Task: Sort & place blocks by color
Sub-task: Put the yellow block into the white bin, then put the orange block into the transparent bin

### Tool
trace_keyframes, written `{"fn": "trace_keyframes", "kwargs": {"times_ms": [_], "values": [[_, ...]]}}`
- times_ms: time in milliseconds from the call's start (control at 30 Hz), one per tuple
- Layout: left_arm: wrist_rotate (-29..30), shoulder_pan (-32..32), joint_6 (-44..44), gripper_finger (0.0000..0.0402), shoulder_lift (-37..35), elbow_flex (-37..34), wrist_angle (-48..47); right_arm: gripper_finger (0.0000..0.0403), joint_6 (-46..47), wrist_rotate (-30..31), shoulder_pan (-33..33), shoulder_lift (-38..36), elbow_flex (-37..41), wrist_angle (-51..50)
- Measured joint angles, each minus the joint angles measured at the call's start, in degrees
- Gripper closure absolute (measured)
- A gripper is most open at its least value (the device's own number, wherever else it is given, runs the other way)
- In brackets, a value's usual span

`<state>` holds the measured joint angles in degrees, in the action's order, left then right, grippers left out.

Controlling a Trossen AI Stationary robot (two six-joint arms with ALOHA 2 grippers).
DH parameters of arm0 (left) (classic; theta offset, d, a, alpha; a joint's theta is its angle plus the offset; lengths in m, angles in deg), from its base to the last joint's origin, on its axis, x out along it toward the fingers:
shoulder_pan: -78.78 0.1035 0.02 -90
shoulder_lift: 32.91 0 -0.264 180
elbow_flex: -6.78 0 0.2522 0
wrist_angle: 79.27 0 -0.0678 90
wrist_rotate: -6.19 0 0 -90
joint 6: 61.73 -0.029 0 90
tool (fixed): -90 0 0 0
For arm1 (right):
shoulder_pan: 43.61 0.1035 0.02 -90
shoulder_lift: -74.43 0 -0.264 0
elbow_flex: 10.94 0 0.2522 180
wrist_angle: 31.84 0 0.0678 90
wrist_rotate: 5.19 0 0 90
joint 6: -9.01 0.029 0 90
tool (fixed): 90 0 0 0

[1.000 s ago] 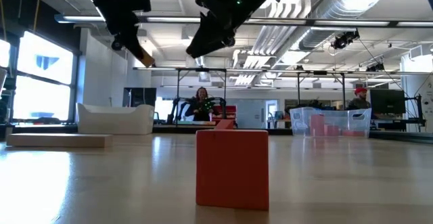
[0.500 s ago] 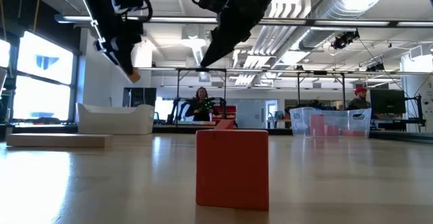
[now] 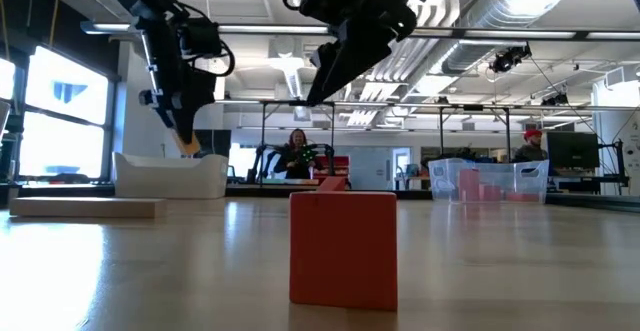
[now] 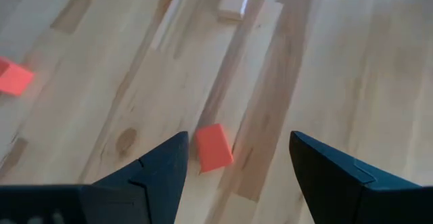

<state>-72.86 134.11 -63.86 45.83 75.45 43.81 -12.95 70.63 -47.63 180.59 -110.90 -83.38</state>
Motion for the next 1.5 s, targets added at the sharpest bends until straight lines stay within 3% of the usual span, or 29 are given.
{"fn": "trace_keyframes", "kwargs": {"times_ms": [267,600,833,1267,1500], "values": [[0.9,1.3,0.4,0.0255,1.5,0.0,0.0,0.0160,-3.7,-1.9,0.3,4.4,0.0,-0.8],[1.7,1.3,0.5,0.0193,1.5,0.0,0.0,0.0160,-8.5,-2.8,2.6,8.2,0.0,-0.7],[1.1,1.2,-0.4,0.0183,0.5,0.0,-0.8,0.0160,-10.0,4.1,4.1,11.1,0.0,-0.2],[-4.1,-1.8,0.1,0.0183,-9.4,0.0,-0.7,0.0160,-9.9,4.7,4.1,13.3,0.0,1.5],[-11.8,-5.5,3.9,0.0183,-15.3,0.1,-0.7,0.0163,-9.8,5.1,4.0,13.4,0.0,1.7]]}}
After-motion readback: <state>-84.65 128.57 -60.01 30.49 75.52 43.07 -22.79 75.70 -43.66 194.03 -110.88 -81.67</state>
